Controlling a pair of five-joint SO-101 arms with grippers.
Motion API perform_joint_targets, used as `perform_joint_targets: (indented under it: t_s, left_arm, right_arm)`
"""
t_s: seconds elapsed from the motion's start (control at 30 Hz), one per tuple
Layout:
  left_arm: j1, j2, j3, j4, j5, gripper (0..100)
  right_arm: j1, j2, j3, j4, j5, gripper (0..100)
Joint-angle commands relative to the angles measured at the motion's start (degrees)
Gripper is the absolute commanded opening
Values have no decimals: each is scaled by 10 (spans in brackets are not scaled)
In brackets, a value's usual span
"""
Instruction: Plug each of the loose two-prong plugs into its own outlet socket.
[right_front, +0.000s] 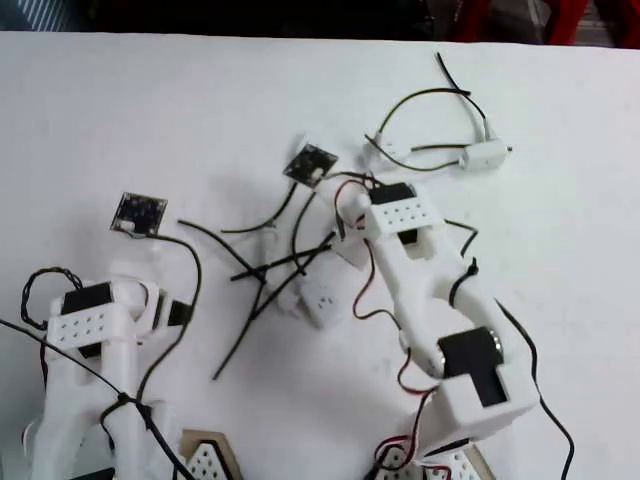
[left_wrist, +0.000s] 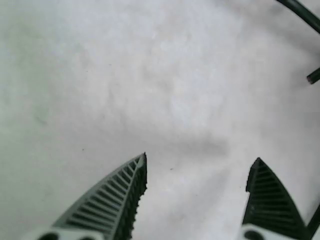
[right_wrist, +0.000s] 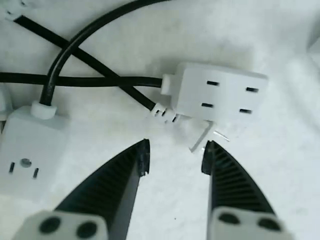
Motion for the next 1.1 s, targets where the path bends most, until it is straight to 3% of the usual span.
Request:
perform_joint_targets:
  t_s: [0.0,0.53,0.63,0.83,1.07]
  left_arm:
    - [-2,-21,-7,-8,0,313]
    - [-2,-21,-6,-8,0,313]
    - [-2,-21,-6,-8,0,313]
    - [-2,-21,-6,-8,0,313]
    - [-2,-21,-6,-8,0,313]
  right_arm:
    - [0,-40,-21,-7,4,176]
    - [3,98,-21,-75,5,173]
    - [4,99,-21,-49,5,160]
    - [4,99,-18,-24,6,15]
    - [-10,91,-22,92,6,62]
